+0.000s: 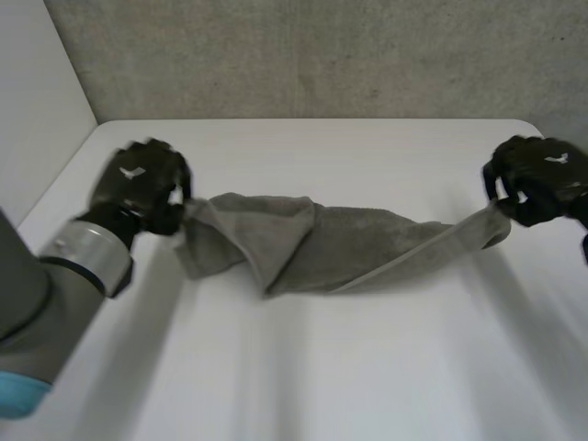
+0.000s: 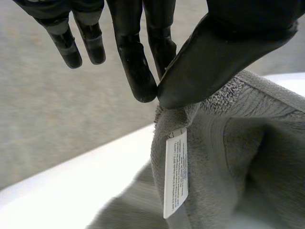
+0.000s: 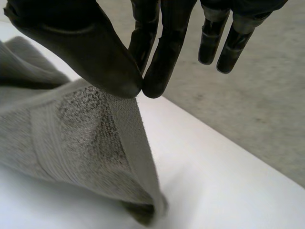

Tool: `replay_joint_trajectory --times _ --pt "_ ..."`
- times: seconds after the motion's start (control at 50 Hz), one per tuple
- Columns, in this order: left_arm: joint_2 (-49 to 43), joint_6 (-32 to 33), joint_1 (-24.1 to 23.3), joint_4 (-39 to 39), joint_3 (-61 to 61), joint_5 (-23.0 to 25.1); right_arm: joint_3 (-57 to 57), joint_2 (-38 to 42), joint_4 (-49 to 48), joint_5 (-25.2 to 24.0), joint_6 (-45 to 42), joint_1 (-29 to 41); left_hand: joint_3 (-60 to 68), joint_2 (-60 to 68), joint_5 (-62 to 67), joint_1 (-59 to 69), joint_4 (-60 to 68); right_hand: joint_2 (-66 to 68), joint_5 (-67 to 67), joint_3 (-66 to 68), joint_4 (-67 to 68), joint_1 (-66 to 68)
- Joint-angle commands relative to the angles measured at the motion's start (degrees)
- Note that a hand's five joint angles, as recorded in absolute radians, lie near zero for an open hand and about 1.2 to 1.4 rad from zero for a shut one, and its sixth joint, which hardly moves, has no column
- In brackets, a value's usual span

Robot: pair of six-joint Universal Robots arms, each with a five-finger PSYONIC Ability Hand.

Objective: Fold the towel.

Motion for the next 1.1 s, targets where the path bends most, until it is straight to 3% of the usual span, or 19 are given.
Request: replay_joint_trajectory --times 0.02,0.12,0.32,0.5,0.6,0.68,0.76,0.78,0.8,0.82,0.84,0.86,0.92,0.94,1.0,1.1 --pt "0.7 -0.5 10.2 -0.3 0.1 3.8 -2.1 0.1 -0.4 -1.6 -0.1 -5.4 -2.8 3.6 3.1 8.8 -3.1 3.9 3.8 -2.7 -4.4 4.6" --pt "-1.1 -0.7 12.0 -0.2 -0.5 6.1 -1.7 3.3 -0.9 -2.3 -2.3 -5.6 -2.8 3.6 3.1 8.8 -3.1 3.9 3.8 -2.7 -4.4 4.6" --pt "-7.6 -0.5 12.3 0.5 0.0 6.1 -0.6 8.3 -5.7 -2.0 -11.4 -5.3 -2.8 3.6 3.1 8.8 -3.1 3.9 3.8 -2.7 -4.4 4.6" --pt "-8.8 -0.5 11.5 -0.3 -1.9 7.3 2.1 7.2 -5.4 -3.1 -11.5 -4.8 -2.8 3.6 3.1 8.8 -3.1 3.9 3.8 -2.7 -4.4 4.6" --pt "-8.6 0.0 11.6 -0.3 -1.2 9.1 1.4 5.6 -3.8 -6.3 -12.9 -4.4 -2.8 3.6 3.1 8.8 -3.1 3.9 3.8 -2.7 -4.4 4.6" --pt "-9.3 0.1 12.2 0.5 2.0 9.9 -2.8 7.8 -4.3 -6.3 -15.3 -0.6 -2.8 3.6 3.1 8.8 -3.1 3.9 3.8 -2.7 -4.4 4.6" --pt "-16.9 0.8 11.5 0.7 16.5 9.8 -11.2 12.3 -4.6 -3.8 -15.5 4.1 -2.8 3.6 3.1 8.8 -3.1 3.9 3.8 -2.7 -4.4 4.6" --pt "-17.0 0.8 11.5 0.7 16.6 9.8 -17.5 14.7 -5.7 -0.7 -15.2 6.9 -2.8 3.6 3.1 8.8 -3.1 3.9 3.8 -2.7 -4.4 4.6" --pt "-20.5 1.1 11.5 0.7 24.3 9.4 -24.7 16.4 -7.4 3.1 -14.6 9.1 -2.8 3.6 3.1 8.8 -3.1 3.9 3.8 -2.7 -4.4 4.6" --pt "-23.4 0.9 11.4 0.7 31.7 9.1 -24.8 16.4 -7.4 3.1 -14.6 9.2 -2.8 3.6 3.1 8.8 -3.1 3.9 3.8 -2.7 -4.4 4.6" --pt "-23.4 0.9 11.4 0.7 31.8 9.1 -32.1 17.5 -10.0 6.8 -13.2 10.7 -2.8 3.6 3.1 8.8 -3.1 3.9 3.8 -2.7 -4.4 4.6" --pt "-25.8 0.7 11.3 0.7 40.1 8.9 -39.1 17.9 -13.1 10.2 -10.0 11.4 -2.8 3.6 3.1 8.8 -3.1 3.9 3.8 -2.7 -4.4 4.6" --pt "-27.7 0.7 10.8 0.7 53.4 8.7 -44.4 17.8 -16.1 12.7 -5.4 11.4 -2.8 3.6 3.1 8.8 -3.1 3.9 3.8 -2.7 -4.4 4.6" --pt "-27.7 0.7 10.8 0.7 53.5 8.7 -48.9 17.8 -19.6 14.4 0.9 11.4 -2.8 3.6 3.1 8.8 -3.1 3.9 3.8 -2.7 -4.4 4.6" --pt "-27.3 -1.1 10.7 0.8 60.4 8.7 -50.9 17.1 -23.3 14.3 9.8 11.0 -2.8 3.6 3.1 8.8 -3.1 3.9 3.8 -2.7 -4.4 4.6" --pt "-24.1 -6.7 11.8 1.5 60.1 9.7 -45.9 16.0 -23.1 12.1 10.3 10.8 -2.8 3.6 3.1 8.8 -3.1 3.9 3.8 -2.7 -4.4 4.6"
